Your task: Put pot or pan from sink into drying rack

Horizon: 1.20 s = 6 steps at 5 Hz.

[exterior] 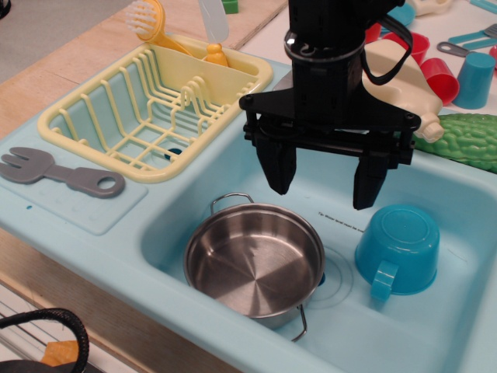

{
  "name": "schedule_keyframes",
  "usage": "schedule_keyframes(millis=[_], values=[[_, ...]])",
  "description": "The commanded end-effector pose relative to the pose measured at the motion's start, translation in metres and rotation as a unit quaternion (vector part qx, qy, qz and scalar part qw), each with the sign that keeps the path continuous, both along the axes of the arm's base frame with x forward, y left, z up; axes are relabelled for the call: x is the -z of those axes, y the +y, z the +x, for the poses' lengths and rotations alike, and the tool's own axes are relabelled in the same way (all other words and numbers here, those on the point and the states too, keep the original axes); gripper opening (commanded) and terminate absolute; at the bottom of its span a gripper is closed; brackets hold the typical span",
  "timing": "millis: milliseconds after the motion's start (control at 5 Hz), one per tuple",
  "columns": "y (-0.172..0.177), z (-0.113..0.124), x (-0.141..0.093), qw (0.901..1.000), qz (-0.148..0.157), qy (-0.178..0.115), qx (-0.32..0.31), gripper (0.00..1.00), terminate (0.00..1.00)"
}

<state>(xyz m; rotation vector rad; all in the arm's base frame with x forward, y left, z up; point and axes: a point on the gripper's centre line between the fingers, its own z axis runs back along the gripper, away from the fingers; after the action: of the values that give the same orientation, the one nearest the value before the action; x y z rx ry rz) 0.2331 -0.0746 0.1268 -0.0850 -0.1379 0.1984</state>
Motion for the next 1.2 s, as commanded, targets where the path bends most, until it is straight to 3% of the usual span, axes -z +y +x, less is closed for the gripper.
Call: schedule_keyframes(millis=[0, 200, 600, 1000], values=[[0.0, 0.0, 0.0, 1.0, 0.0, 0.0, 0.0, 1.0, 0.0], [-0.004, -0.006, 0.003, 0.9973, 0.006, 0.013, -0.072, 1.0, 0.0], [-0.008, -0.019, 0.025, 0.9913, -0.004, 0.005, -0.132, 1.0, 0.0], [-0.008, -0.022, 0.043, 0.9936, -0.016, 0.005, -0.112, 1.0, 0.0]])
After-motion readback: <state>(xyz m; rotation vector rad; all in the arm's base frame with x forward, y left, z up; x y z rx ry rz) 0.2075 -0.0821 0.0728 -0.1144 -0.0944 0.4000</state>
